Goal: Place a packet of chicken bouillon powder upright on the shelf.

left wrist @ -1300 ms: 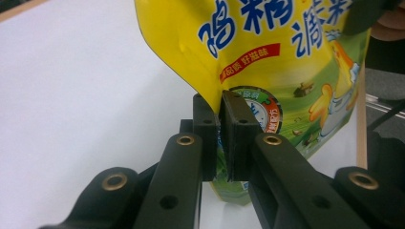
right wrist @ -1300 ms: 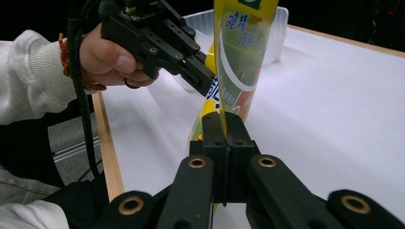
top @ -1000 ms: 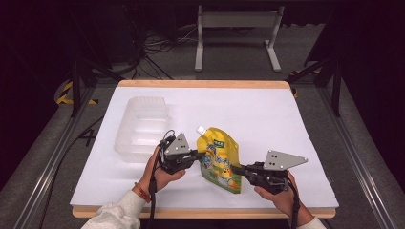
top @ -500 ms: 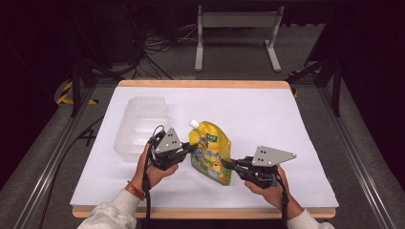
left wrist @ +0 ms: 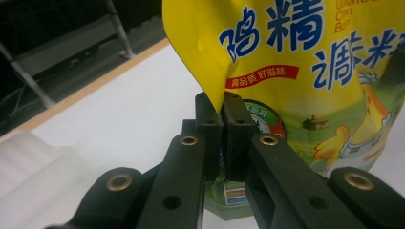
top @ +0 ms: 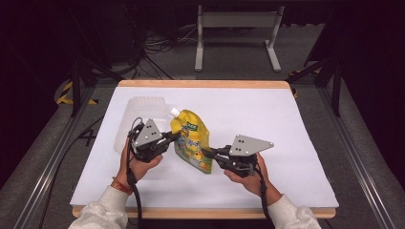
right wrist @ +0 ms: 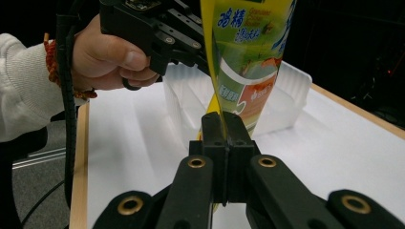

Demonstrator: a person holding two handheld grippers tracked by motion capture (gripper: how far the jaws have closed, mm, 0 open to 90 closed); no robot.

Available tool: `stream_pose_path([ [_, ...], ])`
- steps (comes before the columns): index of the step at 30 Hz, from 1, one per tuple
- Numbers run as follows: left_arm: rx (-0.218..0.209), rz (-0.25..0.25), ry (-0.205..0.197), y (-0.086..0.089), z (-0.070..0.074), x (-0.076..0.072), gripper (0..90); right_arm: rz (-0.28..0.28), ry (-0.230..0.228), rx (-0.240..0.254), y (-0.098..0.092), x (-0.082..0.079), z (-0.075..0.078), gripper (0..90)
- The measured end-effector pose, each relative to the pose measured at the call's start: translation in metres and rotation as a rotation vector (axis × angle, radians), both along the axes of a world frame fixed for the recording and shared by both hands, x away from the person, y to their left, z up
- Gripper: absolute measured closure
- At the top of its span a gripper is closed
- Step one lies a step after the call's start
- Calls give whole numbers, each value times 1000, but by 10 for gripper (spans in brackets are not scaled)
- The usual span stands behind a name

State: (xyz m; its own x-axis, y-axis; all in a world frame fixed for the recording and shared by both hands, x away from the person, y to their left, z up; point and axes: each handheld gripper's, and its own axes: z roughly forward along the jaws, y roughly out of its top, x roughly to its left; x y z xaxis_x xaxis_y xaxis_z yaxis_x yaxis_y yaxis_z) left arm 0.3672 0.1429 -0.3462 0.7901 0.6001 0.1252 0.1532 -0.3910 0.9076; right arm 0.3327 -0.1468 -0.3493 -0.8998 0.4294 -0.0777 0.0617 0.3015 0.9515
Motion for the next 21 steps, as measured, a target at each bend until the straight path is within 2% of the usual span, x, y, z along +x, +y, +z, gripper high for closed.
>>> stream_pose_path([
  [3, -20, 30, -8, 11, 3, 3, 869, 9, -20, -2, 13, 8, 5, 898],
  [11, -74, 94, -18, 37, 4, 11, 868, 25, -40, -15, 38, 29, 14, 899],
  [21, -105, 177, -28, 65, 4, 20, 868, 36, -51, -26, 70, 53, 18, 899],
])
